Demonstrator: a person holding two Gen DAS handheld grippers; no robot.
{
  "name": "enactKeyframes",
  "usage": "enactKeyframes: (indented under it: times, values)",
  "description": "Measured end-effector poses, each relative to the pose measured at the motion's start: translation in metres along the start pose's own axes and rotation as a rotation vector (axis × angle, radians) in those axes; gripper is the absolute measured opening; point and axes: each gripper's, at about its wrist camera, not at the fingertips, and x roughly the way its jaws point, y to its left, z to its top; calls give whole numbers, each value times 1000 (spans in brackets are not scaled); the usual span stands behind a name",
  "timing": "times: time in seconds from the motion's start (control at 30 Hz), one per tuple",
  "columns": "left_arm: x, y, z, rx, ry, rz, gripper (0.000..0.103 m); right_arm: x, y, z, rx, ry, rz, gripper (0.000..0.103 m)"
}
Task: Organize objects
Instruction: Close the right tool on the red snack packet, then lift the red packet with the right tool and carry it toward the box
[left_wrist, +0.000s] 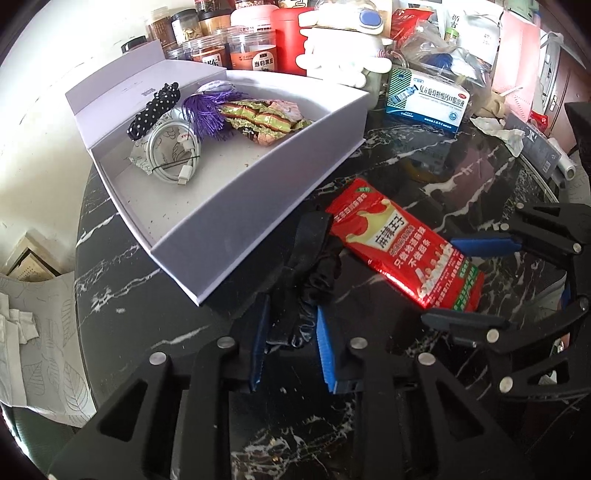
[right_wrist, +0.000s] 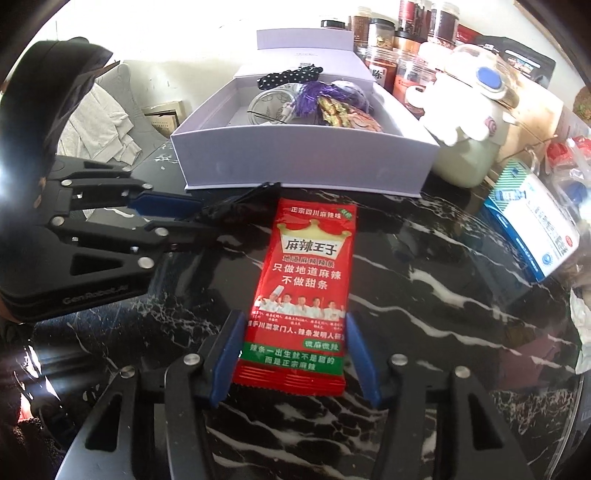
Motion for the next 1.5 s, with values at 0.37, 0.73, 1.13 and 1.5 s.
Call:
enactKeyframes:
  times: [0.37, 0.73, 1.13, 1.5]
  values:
    - [-23, -13, -27, -23, 34, 7, 23, -20, -17, -27, 37, 7, -19, 56]
    - [-38, -26, -47, -32, 39, -7, 26, -29, -20, -40, 42, 29, -28, 57]
    - [-24, -16, -39, -63, 30, -19, 66, -20, -26, -31, 54, 18, -29, 72]
    - [-21, -17, -37, -56, 12, -21, 60, -10, -24, -23, 58, 13, -17, 89]
